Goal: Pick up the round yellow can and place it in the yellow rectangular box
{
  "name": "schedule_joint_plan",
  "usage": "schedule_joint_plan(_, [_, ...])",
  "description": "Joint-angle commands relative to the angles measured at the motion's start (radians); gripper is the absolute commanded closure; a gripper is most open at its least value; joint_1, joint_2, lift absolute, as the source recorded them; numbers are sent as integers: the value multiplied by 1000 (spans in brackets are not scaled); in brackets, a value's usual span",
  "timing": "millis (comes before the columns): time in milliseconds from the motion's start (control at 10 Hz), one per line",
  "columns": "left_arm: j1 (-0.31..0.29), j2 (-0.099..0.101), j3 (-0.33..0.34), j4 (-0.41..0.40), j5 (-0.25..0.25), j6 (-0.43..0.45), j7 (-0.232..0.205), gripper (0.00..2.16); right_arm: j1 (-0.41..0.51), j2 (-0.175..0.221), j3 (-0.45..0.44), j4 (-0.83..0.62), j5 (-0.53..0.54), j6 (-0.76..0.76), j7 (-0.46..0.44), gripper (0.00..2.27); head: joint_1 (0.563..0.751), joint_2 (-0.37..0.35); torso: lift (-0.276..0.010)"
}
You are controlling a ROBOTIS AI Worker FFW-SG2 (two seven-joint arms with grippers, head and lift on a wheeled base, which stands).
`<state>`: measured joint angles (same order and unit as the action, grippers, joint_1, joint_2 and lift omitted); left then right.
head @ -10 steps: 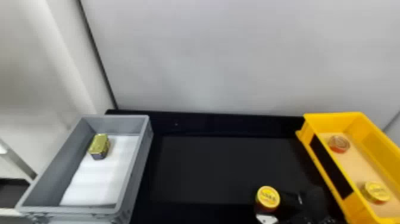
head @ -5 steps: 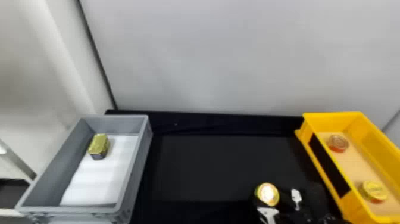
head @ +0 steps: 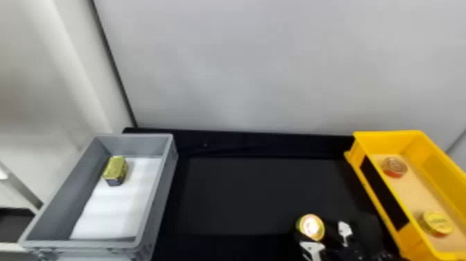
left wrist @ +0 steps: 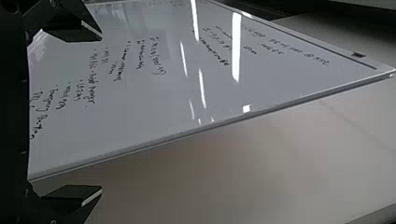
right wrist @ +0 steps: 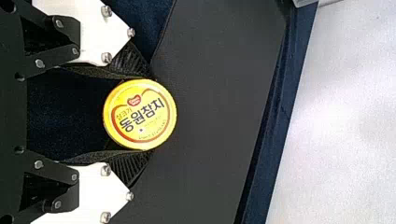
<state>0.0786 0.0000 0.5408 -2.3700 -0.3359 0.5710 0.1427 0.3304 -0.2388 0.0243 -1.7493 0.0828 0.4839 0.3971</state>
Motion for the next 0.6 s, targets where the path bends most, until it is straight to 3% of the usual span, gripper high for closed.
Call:
schedule_joint_plan(0, [0, -3, 2, 0, 0, 0, 0, 124, 10, 1, -7, -16, -3, 7, -1, 553, 694, 14, -90])
schedule_joint_plan(500, [1, -3, 7, 0, 0, 0, 0, 124, 64, -1, -26, -214, -23, 78, -1, 553, 694, 14, -90])
